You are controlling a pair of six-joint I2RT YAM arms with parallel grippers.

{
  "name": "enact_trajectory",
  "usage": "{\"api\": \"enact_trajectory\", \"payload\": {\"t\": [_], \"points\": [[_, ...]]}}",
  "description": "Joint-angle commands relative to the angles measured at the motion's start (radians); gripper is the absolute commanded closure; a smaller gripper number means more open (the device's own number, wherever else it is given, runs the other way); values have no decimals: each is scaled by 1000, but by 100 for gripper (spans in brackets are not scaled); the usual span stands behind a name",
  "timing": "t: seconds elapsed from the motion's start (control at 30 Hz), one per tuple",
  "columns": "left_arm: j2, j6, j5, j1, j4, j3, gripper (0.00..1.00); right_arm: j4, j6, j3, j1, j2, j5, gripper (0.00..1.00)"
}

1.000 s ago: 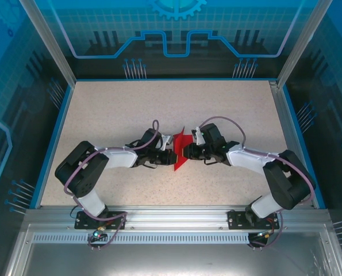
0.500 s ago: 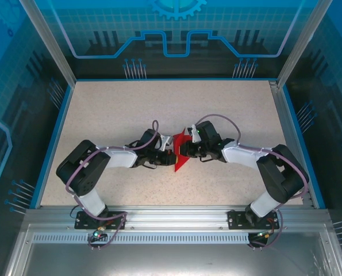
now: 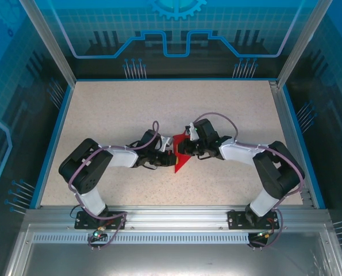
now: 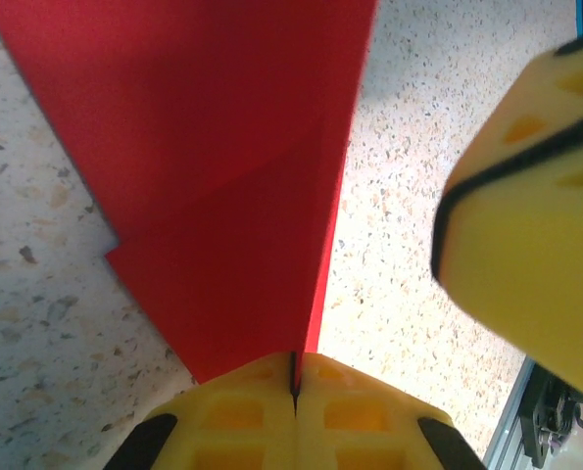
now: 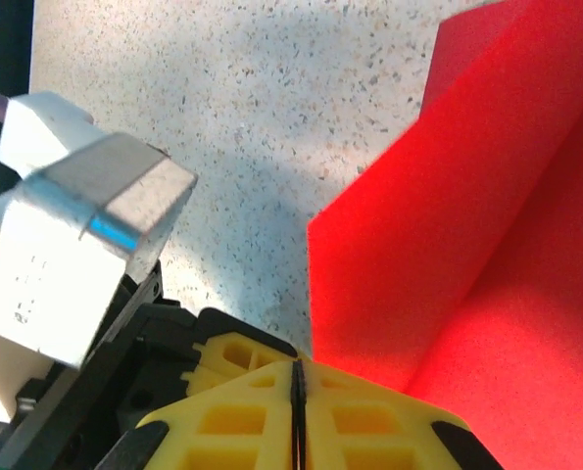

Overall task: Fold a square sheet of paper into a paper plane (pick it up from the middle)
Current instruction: Fourth fold the wing at the center of the table.

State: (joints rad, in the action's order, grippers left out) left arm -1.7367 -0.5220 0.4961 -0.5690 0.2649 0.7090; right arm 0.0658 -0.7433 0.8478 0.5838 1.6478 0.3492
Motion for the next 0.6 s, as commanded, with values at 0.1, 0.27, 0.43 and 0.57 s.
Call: {"api": "enact_trajectory", "payload": {"t": [0.1, 0.27, 0.43, 0.57], "points": [[-17, -8, 53, 19, -13, -22, 96, 40, -37, 26, -2, 54, 40, 90], [-26, -21, 78, 29, -14, -24, 95, 41, -58, 60, -11, 86, 28, 90], [-50, -35, 107, 41, -31, -14, 95, 46, -67, 56, -17, 101, 27, 89], [-55, -61, 110, 45, -12, -26, 95, 44, -63, 56, -28, 118, 30, 89]]}}
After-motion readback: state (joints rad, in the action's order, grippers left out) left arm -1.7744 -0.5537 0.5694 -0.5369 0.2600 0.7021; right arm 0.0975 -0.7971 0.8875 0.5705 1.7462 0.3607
